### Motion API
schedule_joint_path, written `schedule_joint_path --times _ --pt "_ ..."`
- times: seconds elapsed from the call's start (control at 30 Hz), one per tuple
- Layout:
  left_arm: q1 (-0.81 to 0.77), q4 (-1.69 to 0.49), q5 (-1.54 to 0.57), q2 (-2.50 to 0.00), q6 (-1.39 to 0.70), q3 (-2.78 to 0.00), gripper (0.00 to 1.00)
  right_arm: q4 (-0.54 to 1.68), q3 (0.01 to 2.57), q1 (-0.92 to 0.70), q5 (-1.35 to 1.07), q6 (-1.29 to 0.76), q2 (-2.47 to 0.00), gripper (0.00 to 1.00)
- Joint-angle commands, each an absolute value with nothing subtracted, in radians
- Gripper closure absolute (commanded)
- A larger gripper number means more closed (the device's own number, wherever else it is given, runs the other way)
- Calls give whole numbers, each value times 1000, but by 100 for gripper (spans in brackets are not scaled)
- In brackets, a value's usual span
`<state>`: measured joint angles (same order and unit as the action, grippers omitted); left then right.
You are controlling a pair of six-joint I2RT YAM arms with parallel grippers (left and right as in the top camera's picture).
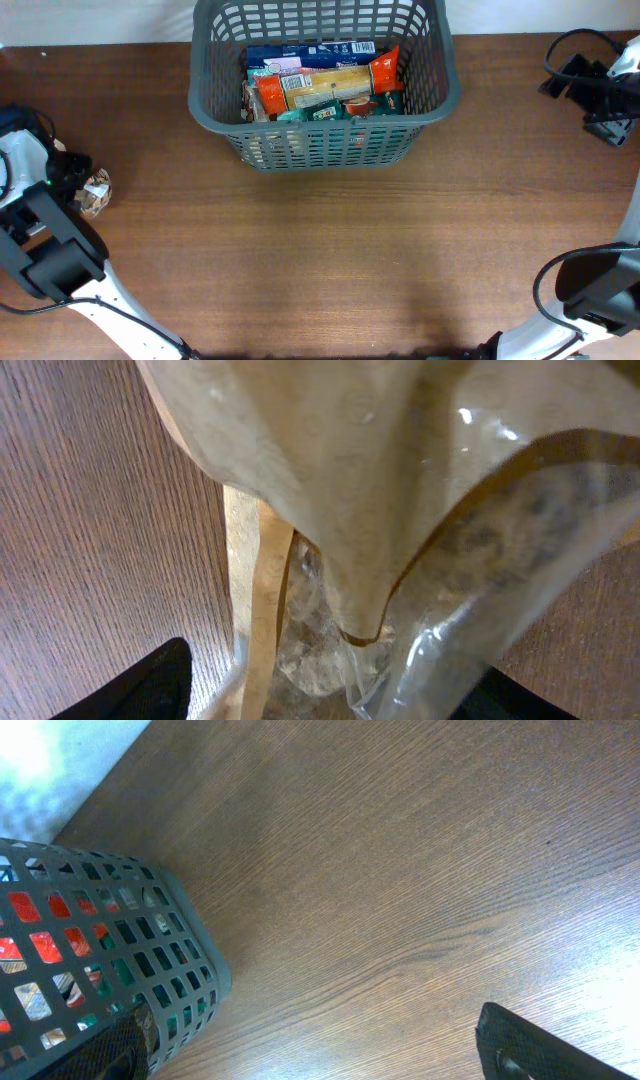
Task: Pack container
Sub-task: 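Grasp the clear wrapped pastry with the left gripper and lift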
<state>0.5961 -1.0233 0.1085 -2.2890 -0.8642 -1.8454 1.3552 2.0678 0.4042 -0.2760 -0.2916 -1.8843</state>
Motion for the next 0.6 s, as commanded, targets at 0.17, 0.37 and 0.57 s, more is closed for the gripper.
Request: schedule_joint_path --times 0.17,0.37,0.57 --pt "597 -1004 125 -2296 -810 -1833 42 1354 2062 405 -281 -296 -1874 1" --pt "599 -999 133 -2326 -783 -1833 41 1354 2062 405 -280 -296 -1874 1" --pt "599 -995 92 -2368 -742 -1833 41 1354 2062 405 -280 -296 -1874 1"
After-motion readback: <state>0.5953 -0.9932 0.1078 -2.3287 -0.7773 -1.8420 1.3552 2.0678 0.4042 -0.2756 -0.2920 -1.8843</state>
